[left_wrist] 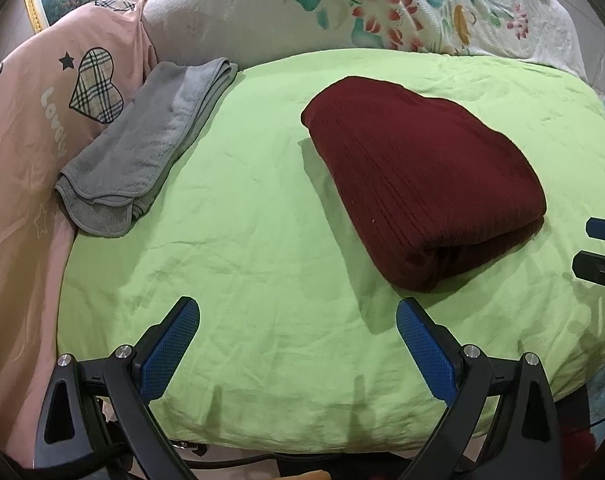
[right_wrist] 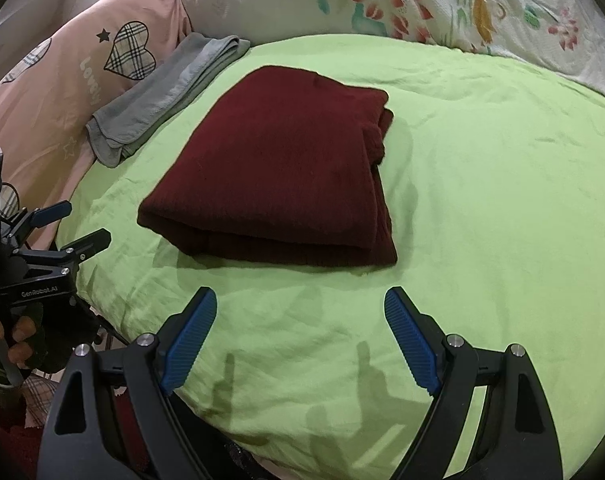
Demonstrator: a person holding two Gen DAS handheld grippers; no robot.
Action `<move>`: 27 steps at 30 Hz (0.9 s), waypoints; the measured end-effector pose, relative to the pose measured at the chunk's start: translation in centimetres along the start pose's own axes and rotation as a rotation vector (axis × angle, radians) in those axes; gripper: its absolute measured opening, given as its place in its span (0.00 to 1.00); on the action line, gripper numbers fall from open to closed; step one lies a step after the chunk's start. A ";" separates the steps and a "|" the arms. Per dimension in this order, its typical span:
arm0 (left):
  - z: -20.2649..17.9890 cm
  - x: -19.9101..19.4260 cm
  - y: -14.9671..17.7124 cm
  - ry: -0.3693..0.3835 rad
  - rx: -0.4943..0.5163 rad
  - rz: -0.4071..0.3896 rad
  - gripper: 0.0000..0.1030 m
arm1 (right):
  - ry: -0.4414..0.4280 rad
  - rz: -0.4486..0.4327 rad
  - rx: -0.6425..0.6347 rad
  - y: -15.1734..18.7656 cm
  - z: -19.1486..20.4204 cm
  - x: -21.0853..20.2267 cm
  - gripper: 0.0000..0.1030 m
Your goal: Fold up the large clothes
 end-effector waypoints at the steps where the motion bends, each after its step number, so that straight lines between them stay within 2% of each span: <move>1: -0.1 -0.2 -0.2 0.000 -0.002 -0.005 0.96 | -0.003 -0.004 -0.005 -0.4 0.0 -0.1 0.83; 12: -0.7 -1.5 -2.5 0.024 -0.002 -0.052 0.96 | 0.001 -0.033 -0.068 -3.4 0.3 -0.8 0.83; 27: -1.0 -1.0 -2.9 0.032 -0.005 -0.049 0.96 | -0.004 -0.013 -0.043 -3.3 0.1 0.2 0.83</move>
Point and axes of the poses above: each gripper's, at about its wrist camera, not at the fingertips, and x roughly the way its jaws point, z to its left, y to its underside, the point moved 6 cm from there along x, roughly the way its jaws point, and after that the axes turned 10 degrees about -x, right-handed, at the moved point
